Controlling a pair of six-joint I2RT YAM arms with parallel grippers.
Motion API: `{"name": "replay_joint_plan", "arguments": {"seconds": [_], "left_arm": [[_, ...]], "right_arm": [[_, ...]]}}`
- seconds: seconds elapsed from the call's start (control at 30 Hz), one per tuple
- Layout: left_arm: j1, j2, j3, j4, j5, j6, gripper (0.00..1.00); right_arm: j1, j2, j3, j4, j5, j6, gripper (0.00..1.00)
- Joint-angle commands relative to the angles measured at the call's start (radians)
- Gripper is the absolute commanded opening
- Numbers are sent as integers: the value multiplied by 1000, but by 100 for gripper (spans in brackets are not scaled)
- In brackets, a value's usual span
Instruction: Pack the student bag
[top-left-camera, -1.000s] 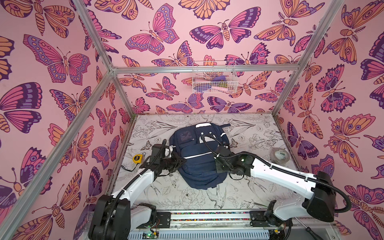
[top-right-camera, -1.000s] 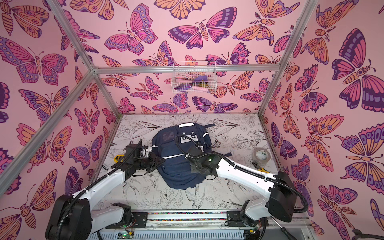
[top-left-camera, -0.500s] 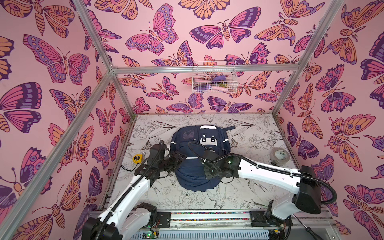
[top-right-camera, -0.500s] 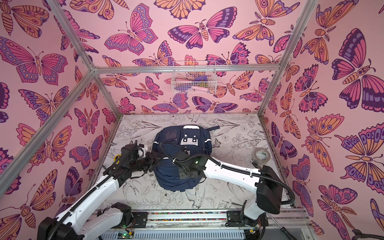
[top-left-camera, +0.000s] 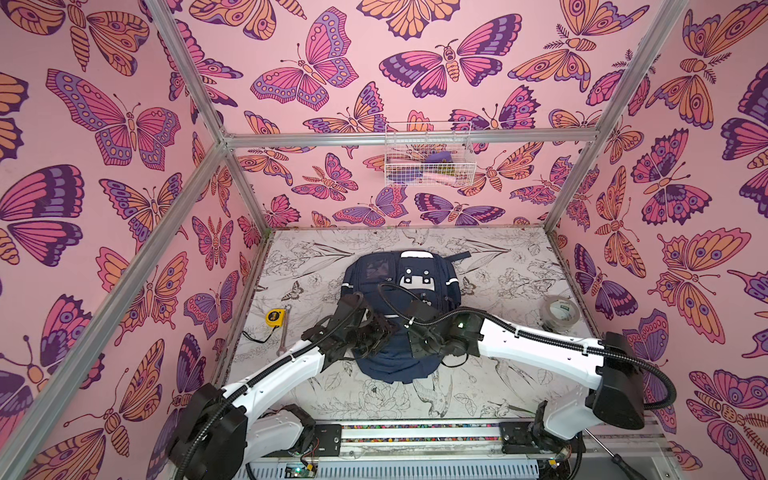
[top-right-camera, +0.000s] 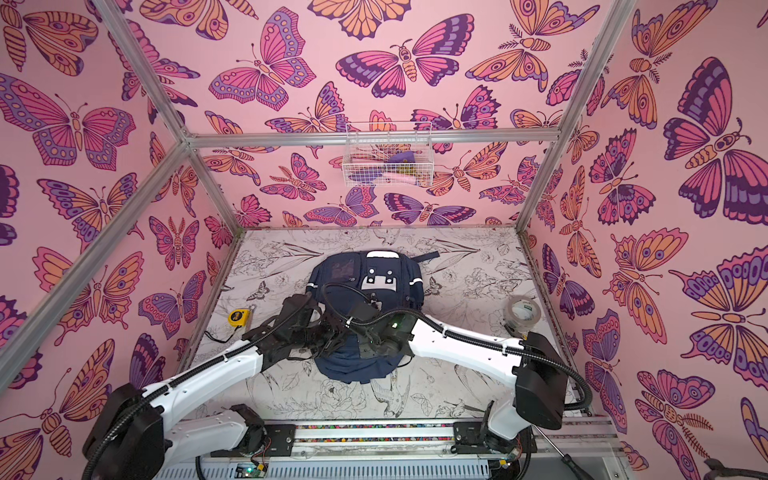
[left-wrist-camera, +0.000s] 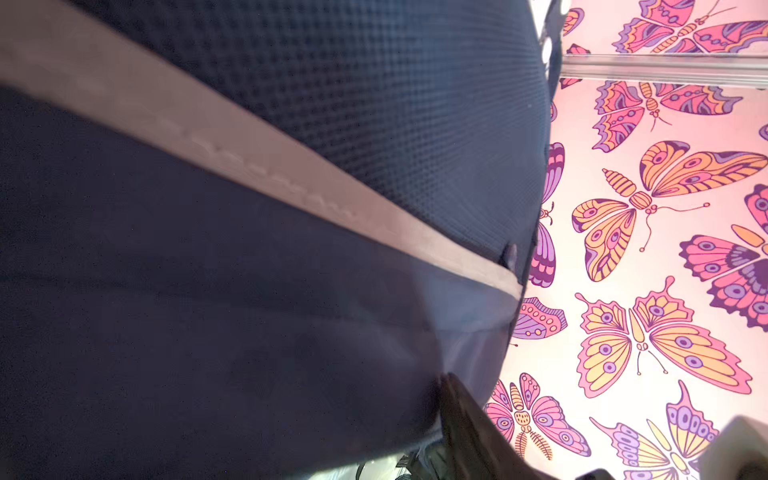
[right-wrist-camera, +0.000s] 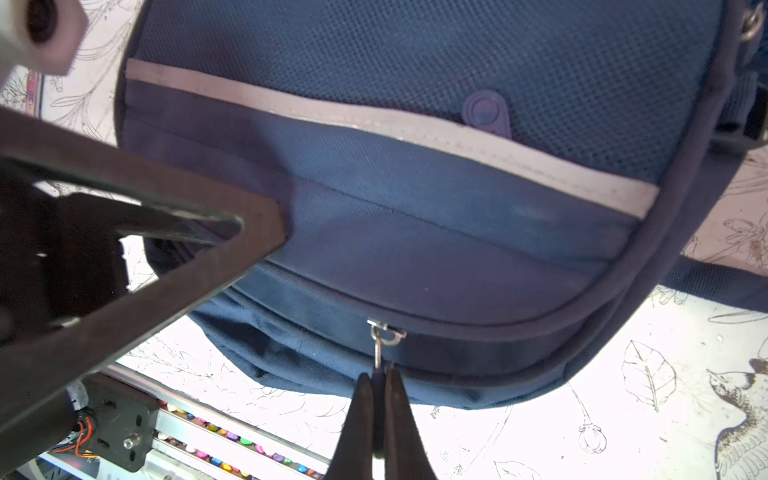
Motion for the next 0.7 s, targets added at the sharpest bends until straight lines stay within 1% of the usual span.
{"name": "replay_joint_plan", "arguments": {"seconds": [0.0, 0.07, 0.13, 0.37, 0.5, 0.67], "left_arm": [[-1, 19, 39, 84, -65, -36, 48], [-1, 24, 34, 98, -74, -37, 37], [-1, 27, 28, 101, -74, -34, 31], [4, -1, -27, 61, -92, -9, 0], [16, -23, -32, 23, -99, 17, 0], [20, -32, -24, -19, -94, 65, 0]], "right_arm": [[12, -39, -1, 26, -30, 12, 0], [11, -42, 0, 18, -22, 9, 0], [11, -50, -1, 5, -5, 4, 0], [-5, -93, -4, -114, 142, -26, 0], [-56, -128, -44, -169, 163, -83, 0], [-164, -183, -115, -188, 152, -160, 0]]}}
